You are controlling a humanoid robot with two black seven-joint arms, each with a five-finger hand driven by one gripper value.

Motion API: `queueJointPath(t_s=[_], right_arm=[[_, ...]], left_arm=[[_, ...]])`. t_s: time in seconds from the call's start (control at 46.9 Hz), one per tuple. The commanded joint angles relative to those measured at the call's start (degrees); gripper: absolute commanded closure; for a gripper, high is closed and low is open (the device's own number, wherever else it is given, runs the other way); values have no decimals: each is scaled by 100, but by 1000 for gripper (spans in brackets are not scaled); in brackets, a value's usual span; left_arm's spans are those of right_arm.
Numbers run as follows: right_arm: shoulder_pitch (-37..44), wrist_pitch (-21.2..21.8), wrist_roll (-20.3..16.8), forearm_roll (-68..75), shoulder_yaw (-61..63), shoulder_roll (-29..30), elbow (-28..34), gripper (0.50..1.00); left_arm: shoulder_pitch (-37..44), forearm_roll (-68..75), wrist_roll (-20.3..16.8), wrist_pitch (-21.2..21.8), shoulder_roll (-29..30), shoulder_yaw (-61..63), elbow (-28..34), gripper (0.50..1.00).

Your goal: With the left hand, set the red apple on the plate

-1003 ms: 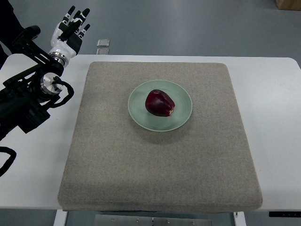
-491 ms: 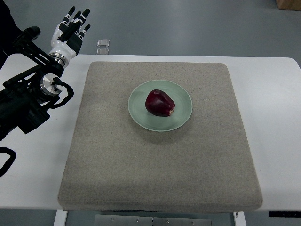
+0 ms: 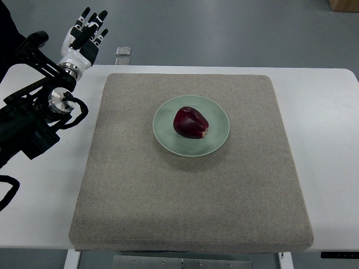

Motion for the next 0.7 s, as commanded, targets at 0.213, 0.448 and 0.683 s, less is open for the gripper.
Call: queueJointPath(t_s=[0.213,0.448,0.683], right_arm=[[9,-3,0,-3,11,0,-18,570],[44,-11,0,-3,11,0,-18,572],[88,-46,0,-3,11,0,-27,570]], left_arm=[[-16,9,0,0,0,6,0,504],[-7,88,0,-44,0,15,-9,504],[-7,88,0,-70,-9,15,-9,504]])
